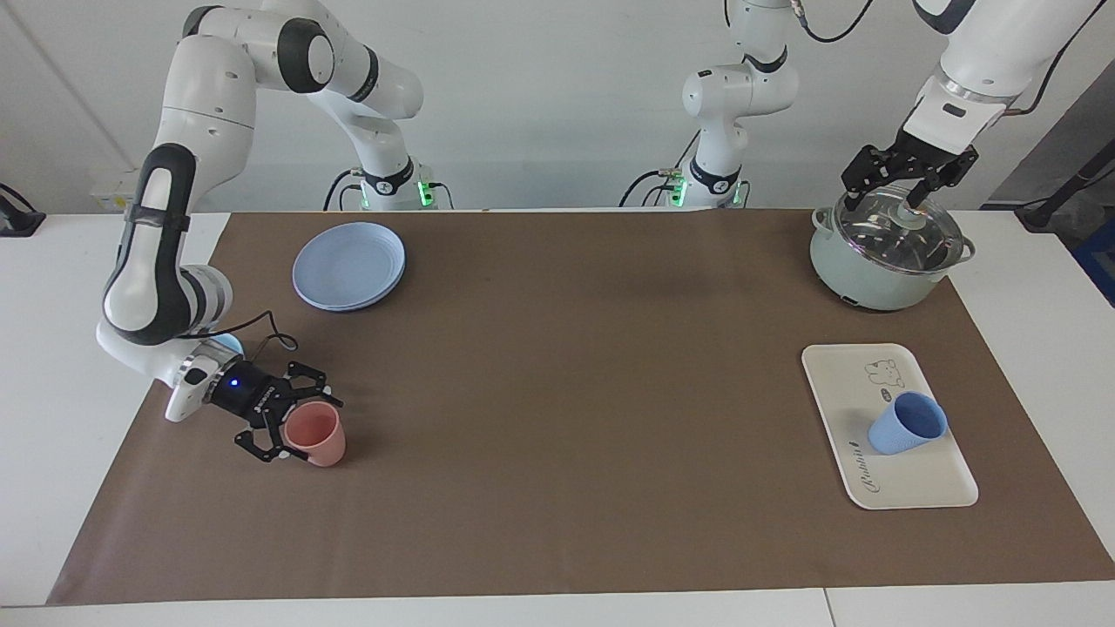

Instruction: Place cup on tray

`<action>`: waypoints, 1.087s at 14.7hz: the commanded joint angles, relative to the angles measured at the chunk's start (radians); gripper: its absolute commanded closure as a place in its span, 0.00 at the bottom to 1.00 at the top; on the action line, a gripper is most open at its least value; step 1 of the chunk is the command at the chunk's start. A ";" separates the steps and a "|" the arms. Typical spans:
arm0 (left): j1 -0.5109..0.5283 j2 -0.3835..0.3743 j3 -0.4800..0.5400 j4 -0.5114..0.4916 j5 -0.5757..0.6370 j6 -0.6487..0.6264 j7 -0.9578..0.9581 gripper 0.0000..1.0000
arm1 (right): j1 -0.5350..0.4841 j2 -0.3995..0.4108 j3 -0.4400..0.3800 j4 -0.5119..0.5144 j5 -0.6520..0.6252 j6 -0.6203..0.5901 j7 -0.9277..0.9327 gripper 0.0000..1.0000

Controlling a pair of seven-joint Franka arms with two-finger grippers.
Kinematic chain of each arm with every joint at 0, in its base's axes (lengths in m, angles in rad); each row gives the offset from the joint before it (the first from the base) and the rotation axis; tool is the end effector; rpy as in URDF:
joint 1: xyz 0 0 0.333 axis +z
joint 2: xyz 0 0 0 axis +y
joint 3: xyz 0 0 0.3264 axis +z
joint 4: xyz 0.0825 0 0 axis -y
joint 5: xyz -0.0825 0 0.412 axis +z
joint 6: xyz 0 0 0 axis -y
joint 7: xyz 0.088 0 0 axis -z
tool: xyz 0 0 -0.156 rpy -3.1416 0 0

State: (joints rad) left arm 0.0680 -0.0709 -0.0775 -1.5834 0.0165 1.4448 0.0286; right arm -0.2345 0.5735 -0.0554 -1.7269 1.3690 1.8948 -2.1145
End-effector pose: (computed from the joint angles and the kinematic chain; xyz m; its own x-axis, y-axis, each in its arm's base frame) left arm 0.5430 -0.0038 0.6091 0.9970 -0.0354 -0.0684 -0.0369 -0.9991 -0.0200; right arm 0.6964 -0.0817 0.2397 0.2640 0.2991 0.9170 0.8944 -0.4318 -0.1166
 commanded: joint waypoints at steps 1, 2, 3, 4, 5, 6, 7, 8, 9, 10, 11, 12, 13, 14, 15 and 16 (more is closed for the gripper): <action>-0.010 -0.009 0.002 -0.003 0.023 0.006 -0.010 0.00 | -0.019 -0.021 0.009 -0.002 0.025 -0.026 -0.015 0.00; -0.010 -0.006 0.002 0.002 0.016 0.008 -0.010 0.00 | -0.016 -0.024 0.009 0.010 0.018 -0.025 -0.003 0.00; -0.010 -0.004 0.002 0.002 0.014 0.009 -0.009 0.00 | -0.016 -0.026 0.009 0.030 0.007 -0.026 0.028 0.00; -0.010 -0.003 0.001 0.003 0.010 0.015 -0.007 0.00 | -0.014 -0.033 0.009 0.039 0.002 -0.026 0.050 0.00; -0.010 -0.001 0.002 0.003 0.002 0.019 -0.007 0.00 | -0.008 -0.044 0.011 0.043 -0.004 -0.025 0.069 0.00; -0.010 0.000 0.002 0.003 -0.007 0.019 -0.007 0.00 | -0.002 -0.061 0.009 0.044 -0.005 -0.020 0.097 0.00; -0.011 0.012 0.002 0.006 -0.013 0.009 -0.007 0.00 | 0.007 -0.090 0.008 0.044 -0.017 -0.008 0.134 0.00; -0.011 0.034 0.001 0.038 -0.016 0.000 -0.007 0.00 | 0.018 -0.119 0.006 0.044 -0.045 0.004 0.196 0.00; -0.011 0.072 -0.001 0.092 -0.018 -0.023 -0.007 0.00 | 0.033 -0.166 0.003 0.044 -0.098 0.039 0.288 0.00; -0.010 0.107 -0.002 0.135 -0.020 -0.046 -0.007 0.00 | 0.053 -0.219 0.006 0.044 -0.182 0.085 0.394 0.00; -0.011 0.109 -0.001 0.140 -0.018 -0.038 -0.007 0.00 | 0.076 -0.268 0.008 0.044 -0.270 0.124 0.522 0.00; -0.013 0.097 -0.001 0.107 -0.018 -0.034 -0.007 0.00 | 0.099 -0.308 0.008 0.046 -0.336 0.139 0.647 0.00; -0.014 0.083 -0.002 0.083 -0.018 -0.017 -0.009 0.00 | 0.125 -0.337 0.003 0.046 -0.391 0.150 0.751 0.00; -0.020 0.079 -0.001 0.073 -0.018 -0.008 -0.009 0.00 | 0.153 -0.362 0.002 0.046 -0.477 0.193 0.859 0.00; -0.020 0.074 -0.002 0.060 -0.018 -0.006 -0.009 0.00 | 0.174 -0.388 0.005 0.046 -0.599 0.237 0.993 0.00; -0.020 0.071 -0.001 0.059 -0.018 -0.004 -0.009 0.00 | 0.199 -0.406 0.006 0.046 -0.734 0.257 1.151 0.00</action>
State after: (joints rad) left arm 0.0593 0.0149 -0.0859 -1.5117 0.0066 1.4422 0.0286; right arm -0.0701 0.2061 -0.0494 -1.6522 0.8080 2.0960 -1.1756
